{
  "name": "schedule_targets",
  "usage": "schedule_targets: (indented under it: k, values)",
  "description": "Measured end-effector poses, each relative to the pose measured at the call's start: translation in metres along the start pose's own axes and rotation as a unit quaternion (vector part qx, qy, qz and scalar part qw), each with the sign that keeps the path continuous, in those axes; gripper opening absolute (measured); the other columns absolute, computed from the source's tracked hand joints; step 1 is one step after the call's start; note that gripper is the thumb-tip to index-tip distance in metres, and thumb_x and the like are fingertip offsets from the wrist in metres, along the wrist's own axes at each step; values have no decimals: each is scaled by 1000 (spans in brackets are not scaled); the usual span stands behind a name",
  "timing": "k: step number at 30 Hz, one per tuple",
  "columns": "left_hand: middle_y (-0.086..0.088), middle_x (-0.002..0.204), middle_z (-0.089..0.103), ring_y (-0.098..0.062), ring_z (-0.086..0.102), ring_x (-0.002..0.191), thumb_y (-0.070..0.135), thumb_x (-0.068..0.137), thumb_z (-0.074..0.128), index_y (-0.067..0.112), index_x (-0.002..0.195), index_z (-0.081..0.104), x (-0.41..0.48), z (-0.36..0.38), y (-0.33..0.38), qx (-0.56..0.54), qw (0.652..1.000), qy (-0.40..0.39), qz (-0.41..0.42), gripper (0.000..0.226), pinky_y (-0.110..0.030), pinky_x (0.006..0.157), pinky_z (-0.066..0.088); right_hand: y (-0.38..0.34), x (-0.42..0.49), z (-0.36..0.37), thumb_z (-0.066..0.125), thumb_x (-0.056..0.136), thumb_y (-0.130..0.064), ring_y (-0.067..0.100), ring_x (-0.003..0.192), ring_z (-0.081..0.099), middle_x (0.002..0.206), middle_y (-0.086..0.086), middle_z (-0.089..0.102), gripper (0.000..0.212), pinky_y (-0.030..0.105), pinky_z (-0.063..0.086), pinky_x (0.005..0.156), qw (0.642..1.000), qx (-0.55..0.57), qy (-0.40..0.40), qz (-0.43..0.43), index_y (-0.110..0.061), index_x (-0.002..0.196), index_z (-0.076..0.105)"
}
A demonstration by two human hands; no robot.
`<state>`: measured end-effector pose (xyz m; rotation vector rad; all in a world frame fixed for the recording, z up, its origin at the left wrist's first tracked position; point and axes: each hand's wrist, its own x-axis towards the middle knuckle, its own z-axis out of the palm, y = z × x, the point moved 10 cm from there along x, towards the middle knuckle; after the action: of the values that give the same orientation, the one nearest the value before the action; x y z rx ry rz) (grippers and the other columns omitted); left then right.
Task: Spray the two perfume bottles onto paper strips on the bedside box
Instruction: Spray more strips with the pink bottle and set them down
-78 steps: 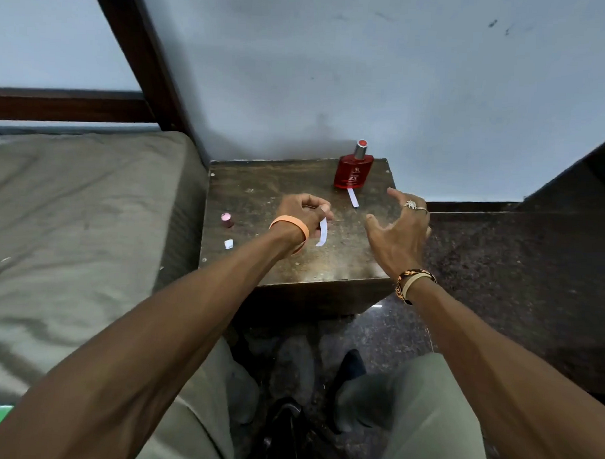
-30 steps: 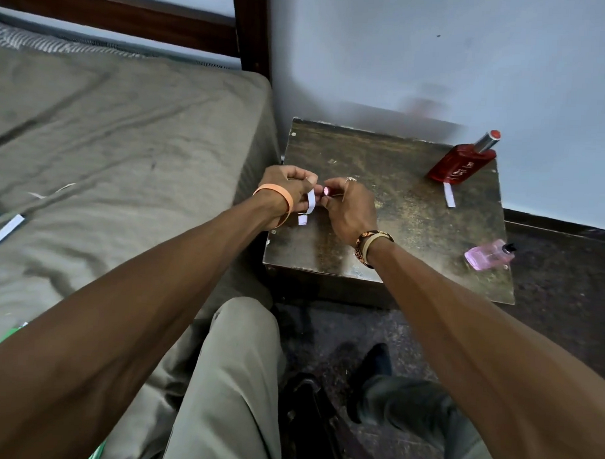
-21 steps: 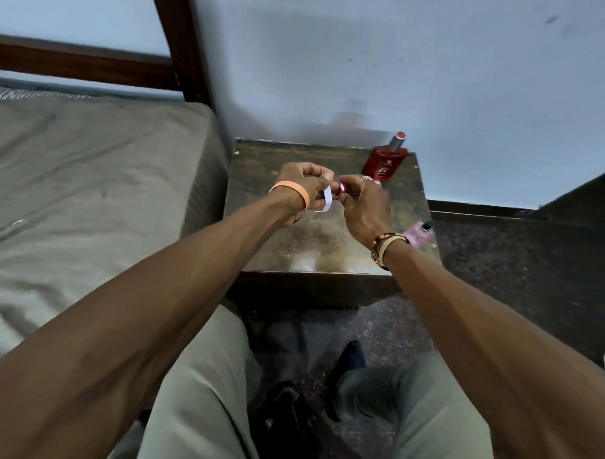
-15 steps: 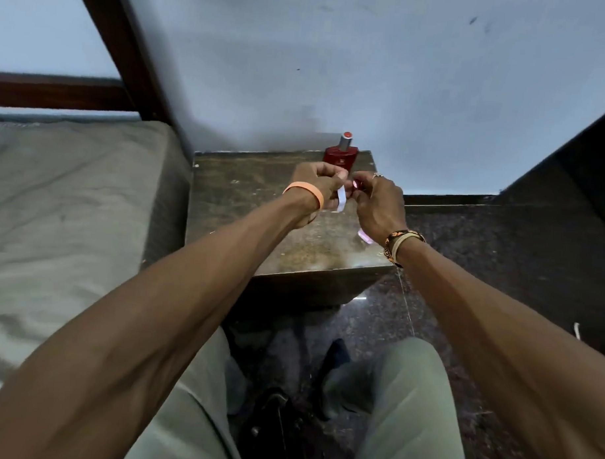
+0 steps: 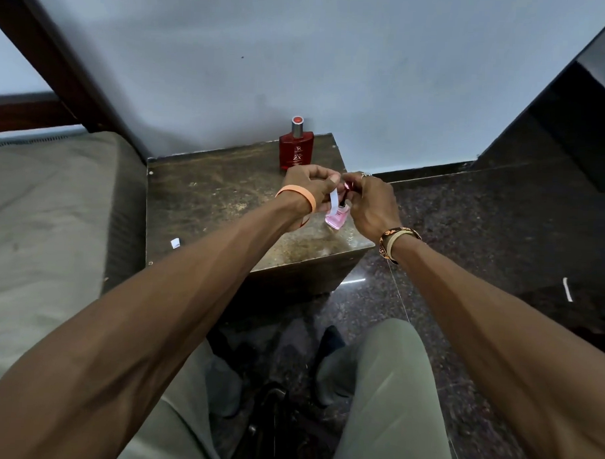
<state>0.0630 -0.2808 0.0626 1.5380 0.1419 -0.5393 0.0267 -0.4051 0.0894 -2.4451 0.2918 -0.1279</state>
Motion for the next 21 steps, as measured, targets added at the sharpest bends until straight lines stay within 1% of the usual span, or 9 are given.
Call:
schedule_targets:
  k: [3,7,9,12,16,18,21]
  values:
    - [-14,83,71,-25,71,73,5,90,62,7,86,64,2,-3,-5,6,1000,2,-5,4,-40,70,60,0,-2,4,53,88,8,23,92,66,100,5,73,40,42,57,82,1000,-8,-4,-6,-18,115,69]
    - [-16,86,71,-25,71,74,6,90,63,6,87,64,2,-3,-10,8,1000,-3,-11,2,-38,69,61,4,-1,9,53,88,6,25,90,67,98,6,73,36,45,57,81,1000,-20,-3,-6,-17,111,69]
    - [-17,89,70,-25,70,75,5,90,63,3,92,64,3,-1,-12,4,1000,-5,-17,4,-37,69,61,5,-1,11,52,88,8,22,89,66,99,6,73,39,42,57,81,1000,-24,-7,-9,-17,111,70]
    - [-19,94,69,-28,70,80,5,90,62,0,99,64,4,0,-18,2,1000,-6,-27,10,-42,75,60,9,-1,14,53,89,9,15,88,64,102,5,73,40,35,57,81,1000,-20,-8,-7,-18,114,69]
    - [-22,100,69,-33,69,90,3,90,62,3,90,64,5,-4,-23,4,999,-1,-35,2,-45,79,58,11,-1,23,57,91,6,10,82,58,102,6,72,36,33,57,79,999,-32,-18,-11,-17,116,69]
    - [-23,101,69,-34,69,93,2,89,62,2,91,63,6,-7,-26,0,999,3,-40,2,-47,80,58,12,-1,26,59,92,3,12,82,58,101,6,72,33,35,58,78,999,-39,-21,-12,-18,115,69]
    - [-24,103,69,-35,69,94,3,89,62,1,94,64,5,-7,-29,6,999,0,-45,5,-48,81,57,14,-2,28,60,92,1,22,88,65,100,8,72,29,40,58,78,999,-48,-20,-10,-17,114,69]
